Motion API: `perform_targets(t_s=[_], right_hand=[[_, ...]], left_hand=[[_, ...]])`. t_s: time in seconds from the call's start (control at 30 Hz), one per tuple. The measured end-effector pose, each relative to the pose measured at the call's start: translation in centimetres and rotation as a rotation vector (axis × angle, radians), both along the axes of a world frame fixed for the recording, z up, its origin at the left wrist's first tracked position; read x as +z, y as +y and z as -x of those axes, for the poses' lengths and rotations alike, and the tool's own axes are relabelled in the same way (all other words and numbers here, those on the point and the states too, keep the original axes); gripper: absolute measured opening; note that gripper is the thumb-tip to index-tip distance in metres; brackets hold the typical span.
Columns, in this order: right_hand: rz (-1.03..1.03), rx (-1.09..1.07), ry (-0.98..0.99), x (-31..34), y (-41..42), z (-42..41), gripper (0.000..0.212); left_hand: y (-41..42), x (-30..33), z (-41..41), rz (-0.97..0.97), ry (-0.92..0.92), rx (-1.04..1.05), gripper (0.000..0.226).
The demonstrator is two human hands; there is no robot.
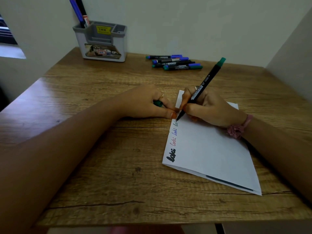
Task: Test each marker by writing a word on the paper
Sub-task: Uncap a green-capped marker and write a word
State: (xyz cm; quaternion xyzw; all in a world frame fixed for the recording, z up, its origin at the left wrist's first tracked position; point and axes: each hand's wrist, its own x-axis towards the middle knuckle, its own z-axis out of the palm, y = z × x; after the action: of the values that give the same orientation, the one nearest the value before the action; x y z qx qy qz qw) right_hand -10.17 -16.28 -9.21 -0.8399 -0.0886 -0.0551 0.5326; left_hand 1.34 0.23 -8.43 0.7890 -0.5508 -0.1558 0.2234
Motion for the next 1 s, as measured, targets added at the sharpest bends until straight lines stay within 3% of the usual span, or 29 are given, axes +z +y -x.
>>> perform_targets(t_s=[0.77,1.0], right_hand=[[-0.005,-0.016,-0.012,-0.07,-0.01,-0.07,0.008],[-0.229,-0.084,-0.105,0.81,-0.03,-0.28,0.002]], left_hand=[[0.01,0.13,0.19,0.010,0.047,0.019,0.013],[0.39,0.06,0.35,0.114,0.083,0.084,0.043]])
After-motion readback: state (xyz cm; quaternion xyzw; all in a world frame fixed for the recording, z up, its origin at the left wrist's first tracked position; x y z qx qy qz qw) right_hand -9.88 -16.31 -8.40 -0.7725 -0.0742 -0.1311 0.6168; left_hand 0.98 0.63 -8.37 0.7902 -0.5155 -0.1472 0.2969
